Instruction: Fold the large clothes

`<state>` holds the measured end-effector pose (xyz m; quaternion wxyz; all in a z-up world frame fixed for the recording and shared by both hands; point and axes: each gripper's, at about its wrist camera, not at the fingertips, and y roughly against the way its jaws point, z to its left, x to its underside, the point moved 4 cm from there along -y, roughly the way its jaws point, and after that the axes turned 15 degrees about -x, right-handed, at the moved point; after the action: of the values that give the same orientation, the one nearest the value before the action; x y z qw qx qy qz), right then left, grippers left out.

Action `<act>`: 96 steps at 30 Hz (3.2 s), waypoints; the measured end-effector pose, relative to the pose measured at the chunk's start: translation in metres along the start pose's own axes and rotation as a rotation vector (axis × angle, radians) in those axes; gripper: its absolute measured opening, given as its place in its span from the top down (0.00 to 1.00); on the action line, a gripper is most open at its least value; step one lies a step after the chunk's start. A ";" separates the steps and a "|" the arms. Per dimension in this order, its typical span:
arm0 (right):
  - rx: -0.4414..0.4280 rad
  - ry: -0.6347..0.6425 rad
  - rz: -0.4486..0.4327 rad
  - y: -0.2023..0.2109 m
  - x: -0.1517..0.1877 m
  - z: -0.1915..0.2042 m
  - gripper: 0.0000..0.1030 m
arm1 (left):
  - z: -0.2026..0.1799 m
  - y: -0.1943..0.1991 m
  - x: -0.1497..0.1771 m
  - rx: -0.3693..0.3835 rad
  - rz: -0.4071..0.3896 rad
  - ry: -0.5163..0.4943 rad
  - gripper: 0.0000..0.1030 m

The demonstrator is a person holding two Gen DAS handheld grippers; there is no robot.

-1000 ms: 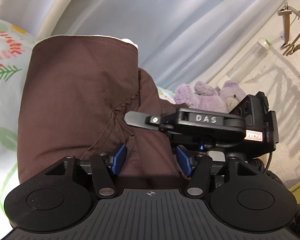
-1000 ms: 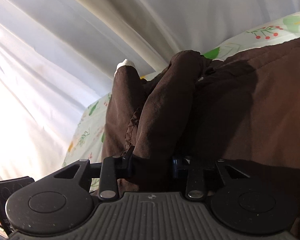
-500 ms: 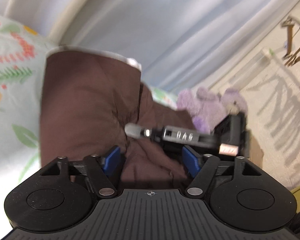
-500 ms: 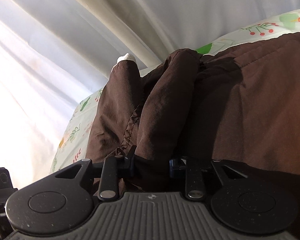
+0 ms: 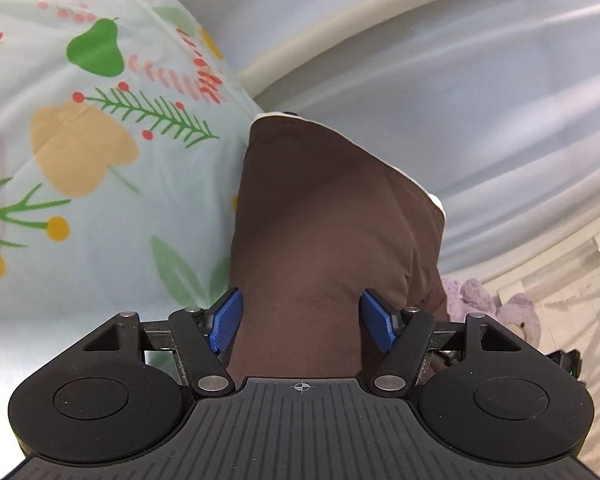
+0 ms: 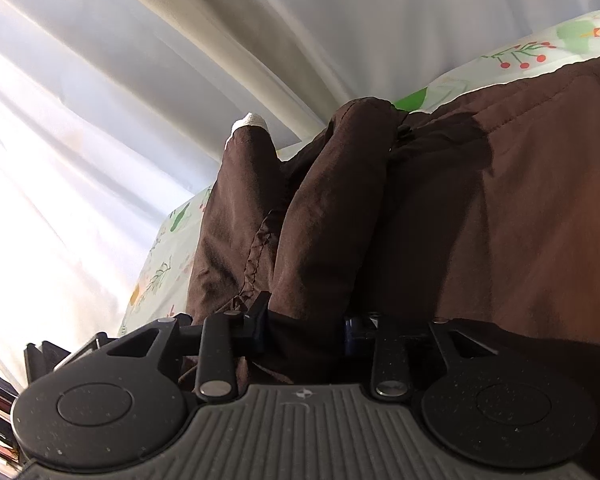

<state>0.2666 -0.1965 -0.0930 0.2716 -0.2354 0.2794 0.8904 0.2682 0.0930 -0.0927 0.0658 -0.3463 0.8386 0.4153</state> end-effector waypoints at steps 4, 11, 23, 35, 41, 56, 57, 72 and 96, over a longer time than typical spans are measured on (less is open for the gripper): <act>-0.018 0.009 0.041 -0.014 -0.003 0.007 0.54 | 0.001 0.000 0.000 0.003 0.007 0.000 0.31; 0.068 0.163 0.060 -0.029 0.001 0.026 0.68 | -0.001 0.001 0.002 -0.023 -0.005 -0.023 0.31; -0.038 0.385 -0.007 0.000 -0.006 0.129 0.85 | -0.027 0.038 -0.009 0.041 -0.076 -0.034 0.34; -0.021 0.359 -0.234 0.096 -0.030 0.117 0.86 | -0.145 0.030 0.002 0.171 -0.083 -0.280 0.35; 0.132 0.410 -0.288 0.139 -0.033 0.072 0.86 | -0.198 -0.012 0.033 0.212 -0.046 -0.434 0.34; 0.477 0.228 -0.470 0.209 -0.020 0.048 0.65 | -0.261 -0.103 0.131 0.204 -0.007 -0.748 0.05; 0.406 0.194 -0.467 0.197 -0.023 0.042 0.65 | -0.259 -0.101 0.129 0.207 -0.007 -0.741 0.05; 0.669 0.234 -0.379 0.133 0.000 -0.058 0.76 | -0.248 -0.074 0.066 0.016 -0.219 -0.595 0.06; 0.663 0.339 -0.393 0.107 -0.022 -0.071 0.73 | -0.243 -0.130 0.077 -0.144 -0.193 -0.621 0.02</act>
<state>0.2354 -0.3232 -0.0929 0.4473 -0.3273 0.5413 0.6323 0.3357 -0.1819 -0.0504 0.3326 -0.2849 0.7102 0.5512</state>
